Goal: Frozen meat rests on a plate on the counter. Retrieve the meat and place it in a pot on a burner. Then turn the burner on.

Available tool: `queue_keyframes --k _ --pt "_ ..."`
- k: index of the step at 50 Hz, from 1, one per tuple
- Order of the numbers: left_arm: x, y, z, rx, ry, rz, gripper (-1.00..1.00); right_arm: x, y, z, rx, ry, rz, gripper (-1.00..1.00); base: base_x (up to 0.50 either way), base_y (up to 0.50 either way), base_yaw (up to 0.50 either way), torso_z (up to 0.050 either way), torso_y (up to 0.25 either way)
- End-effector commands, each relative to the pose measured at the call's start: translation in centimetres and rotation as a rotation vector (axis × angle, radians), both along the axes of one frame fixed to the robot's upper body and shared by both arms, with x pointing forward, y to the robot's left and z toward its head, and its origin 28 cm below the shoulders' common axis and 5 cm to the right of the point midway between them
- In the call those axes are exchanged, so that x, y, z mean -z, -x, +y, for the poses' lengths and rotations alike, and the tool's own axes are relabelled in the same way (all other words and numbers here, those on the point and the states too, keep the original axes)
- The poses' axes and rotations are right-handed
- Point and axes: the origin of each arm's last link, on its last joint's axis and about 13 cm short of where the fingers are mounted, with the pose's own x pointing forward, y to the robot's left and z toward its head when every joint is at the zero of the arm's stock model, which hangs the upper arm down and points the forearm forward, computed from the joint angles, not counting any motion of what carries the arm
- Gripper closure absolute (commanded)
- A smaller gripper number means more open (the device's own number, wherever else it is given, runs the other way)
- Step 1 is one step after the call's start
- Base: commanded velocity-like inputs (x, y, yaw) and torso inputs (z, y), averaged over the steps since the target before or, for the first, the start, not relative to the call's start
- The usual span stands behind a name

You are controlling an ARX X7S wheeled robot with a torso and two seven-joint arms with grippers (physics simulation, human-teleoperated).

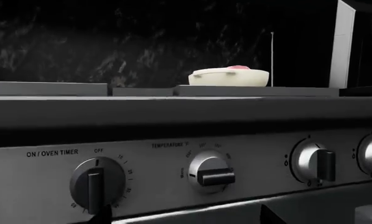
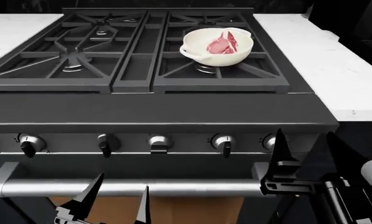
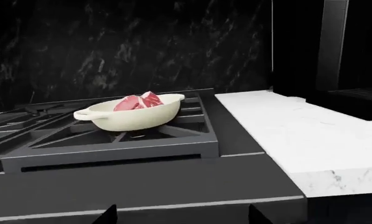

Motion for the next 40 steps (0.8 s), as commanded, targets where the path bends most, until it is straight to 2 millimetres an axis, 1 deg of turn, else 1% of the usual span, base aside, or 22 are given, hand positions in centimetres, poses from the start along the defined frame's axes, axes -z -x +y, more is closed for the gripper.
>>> queue_keyframes --k 1,36,40 --pt "0.06 0.0 -0.01 -0.001 0.002 0.004 -1.0 0.49 -0.1 -0.07 -0.003 0.008 0.024 -1.0 0.0 0.0 0.0 -0.05 0.016" --pt "0.3 -0.02 -0.05 0.004 0.025 0.016 -1.0 0.14 -0.34 -0.32 0.009 0.023 0.023 -1.0 0.0 0.0 0.0 -0.05 0.012" --pt "0.59 -0.02 -0.14 0.02 0.045 0.037 -1.0 0.18 -0.48 -0.34 0.012 0.038 0.031 -1.0 0.0 0.0 0.0 0.0 0.0"
